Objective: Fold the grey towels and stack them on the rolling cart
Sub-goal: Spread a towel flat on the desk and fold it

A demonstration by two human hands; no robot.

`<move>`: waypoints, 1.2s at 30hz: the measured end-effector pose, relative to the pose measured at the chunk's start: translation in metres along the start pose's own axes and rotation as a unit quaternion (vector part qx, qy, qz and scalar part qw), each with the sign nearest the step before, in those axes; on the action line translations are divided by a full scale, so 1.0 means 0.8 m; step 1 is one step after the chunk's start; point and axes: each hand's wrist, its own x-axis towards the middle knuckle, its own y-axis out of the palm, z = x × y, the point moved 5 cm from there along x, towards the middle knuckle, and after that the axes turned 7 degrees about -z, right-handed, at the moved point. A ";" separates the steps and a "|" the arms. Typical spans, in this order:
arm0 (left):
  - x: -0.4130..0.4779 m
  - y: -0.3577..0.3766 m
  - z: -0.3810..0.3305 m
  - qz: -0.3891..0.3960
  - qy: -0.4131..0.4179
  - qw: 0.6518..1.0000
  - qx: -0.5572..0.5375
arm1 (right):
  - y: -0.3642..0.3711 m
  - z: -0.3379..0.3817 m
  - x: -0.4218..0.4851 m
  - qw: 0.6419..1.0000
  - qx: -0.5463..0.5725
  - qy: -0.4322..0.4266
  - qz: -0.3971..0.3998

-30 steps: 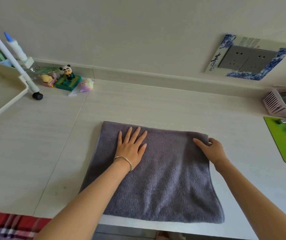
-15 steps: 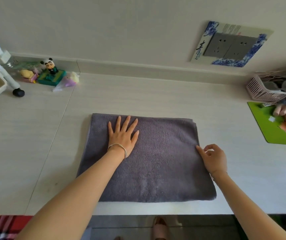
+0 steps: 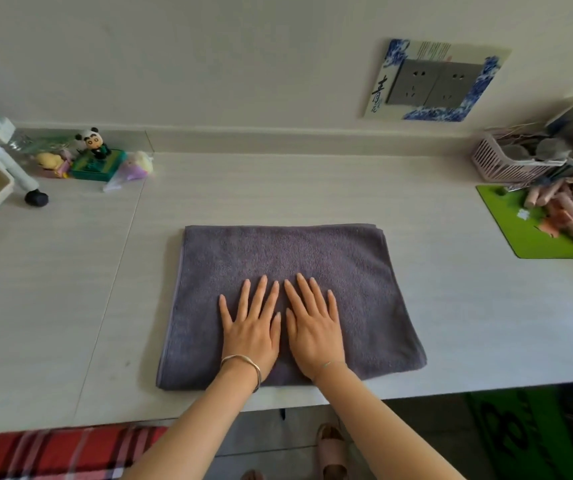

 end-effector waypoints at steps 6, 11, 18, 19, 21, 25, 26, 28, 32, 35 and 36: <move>-0.003 -0.006 0.009 -0.008 -0.005 1.000 0.004 | -0.020 -0.079 -0.032 0.996 -0.076 0.043 -0.001; -0.005 -0.007 0.033 -0.005 -0.031 0.999 0.008 | -0.042 -0.131 -0.049 0.994 -0.066 0.086 0.005; -0.015 -0.023 0.091 0.009 -0.102 0.995 0.009 | -0.061 -0.179 -0.060 0.980 0.068 0.188 0.021; -0.015 -0.026 0.088 0.015 -0.105 0.994 0.008 | -0.068 -0.181 -0.056 0.970 0.114 0.214 0.007; -0.016 -0.033 0.068 0.004 -0.075 0.997 -0.016 | -0.084 -0.180 -0.047 0.934 0.221 0.280 -0.020; -0.026 -0.025 0.025 -0.002 0.011 0.999 -0.044 | -0.096 -0.177 -0.026 0.898 0.278 0.342 0.004; -0.028 -0.021 0.022 0.005 0.006 0.999 -0.041 | -0.095 -0.179 -0.022 0.897 0.268 0.353 0.014; -0.030 -0.017 0.022 0.010 -0.007 0.999 -0.031 | -0.094 -0.183 -0.016 0.887 0.256 0.381 0.039; -0.029 -0.016 0.024 0.029 -0.009 1.000 -0.005 | -0.097 -0.187 -0.013 0.849 0.320 0.407 0.104; -0.028 -0.017 0.030 0.032 -0.020 0.999 0.003 | -0.103 -0.182 -0.017 0.819 0.396 0.391 0.141; -0.025 -0.020 0.036 0.027 -0.031 0.999 0.000 | -0.105 -0.180 -0.017 0.817 0.409 0.379 0.149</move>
